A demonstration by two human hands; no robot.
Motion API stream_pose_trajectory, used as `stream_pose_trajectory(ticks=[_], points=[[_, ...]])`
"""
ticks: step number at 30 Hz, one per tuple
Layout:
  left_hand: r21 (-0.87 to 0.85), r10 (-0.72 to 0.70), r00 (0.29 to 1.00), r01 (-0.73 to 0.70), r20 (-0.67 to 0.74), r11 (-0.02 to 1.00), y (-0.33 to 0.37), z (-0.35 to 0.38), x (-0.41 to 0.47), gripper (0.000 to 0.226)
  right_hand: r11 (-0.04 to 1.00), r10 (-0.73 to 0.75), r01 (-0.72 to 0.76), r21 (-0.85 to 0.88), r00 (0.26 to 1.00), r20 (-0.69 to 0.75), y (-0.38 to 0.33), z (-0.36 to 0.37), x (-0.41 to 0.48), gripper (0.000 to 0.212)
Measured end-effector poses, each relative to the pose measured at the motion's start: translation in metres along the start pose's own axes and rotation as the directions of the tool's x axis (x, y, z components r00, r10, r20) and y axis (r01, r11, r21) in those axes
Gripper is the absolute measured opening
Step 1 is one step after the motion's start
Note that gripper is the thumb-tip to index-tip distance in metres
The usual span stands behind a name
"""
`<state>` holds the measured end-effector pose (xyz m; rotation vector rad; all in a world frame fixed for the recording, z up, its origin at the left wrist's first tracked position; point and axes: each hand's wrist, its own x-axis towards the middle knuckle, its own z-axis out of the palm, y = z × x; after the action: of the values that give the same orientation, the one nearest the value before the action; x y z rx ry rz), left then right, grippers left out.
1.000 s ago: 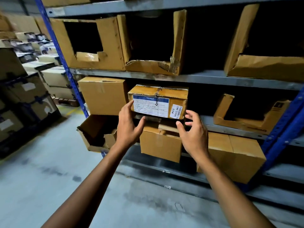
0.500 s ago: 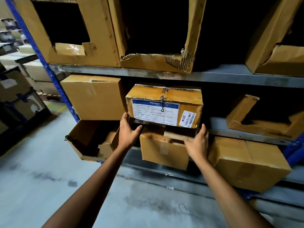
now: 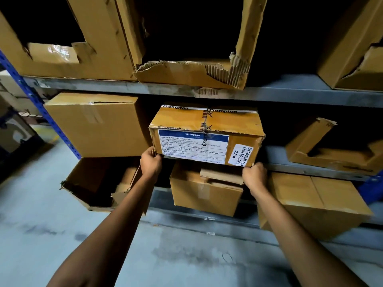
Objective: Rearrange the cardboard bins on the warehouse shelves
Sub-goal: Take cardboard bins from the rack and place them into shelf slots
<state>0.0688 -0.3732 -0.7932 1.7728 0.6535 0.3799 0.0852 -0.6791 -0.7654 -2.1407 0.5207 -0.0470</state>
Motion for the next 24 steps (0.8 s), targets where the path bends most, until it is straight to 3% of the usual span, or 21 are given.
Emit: stream_pose_trajectory(ticks=[2, 6, 12, 17, 24], points=[[0.055, 0.033, 0.999, -0.032, -0.024, 0.998, 0.008, 0.002, -0.01, 0.011, 1.0, -0.008, 0.008, 0.0, 1.0, -0.027, 0.001, -0.002, -0.001, 0.021], [0.19, 0.12, 0.993, -0.118, 0.004, 0.975, 0.011, -0.002, -0.026, 0.03, 0.999, -0.014, 0.016, 0.034, 0.997, -0.071, 0.01, -0.013, -0.007, 0.023], [0.381, 0.205, 0.979, -0.191, 0.005, 0.905, 0.019, -0.013, -0.075, 0.021, 0.999, -0.038, 0.04, 0.037, 0.998, -0.058, 0.032, -0.045, -0.035, 0.025], [0.343, 0.271, 0.962, -0.259, 0.015, 0.903, 0.017, -0.027, -0.137, 0.012, 0.997, -0.056, 0.059, 0.056, 0.998, -0.041, 0.058, -0.081, -0.074, 0.022], [0.185, 0.347, 0.93, -0.323, -0.12, 0.928, 0.009, -0.049, -0.237, 0.028, 0.988, -0.128, 0.128, 0.091, 0.992, -0.003, 0.103, -0.124, -0.128, 0.019]])
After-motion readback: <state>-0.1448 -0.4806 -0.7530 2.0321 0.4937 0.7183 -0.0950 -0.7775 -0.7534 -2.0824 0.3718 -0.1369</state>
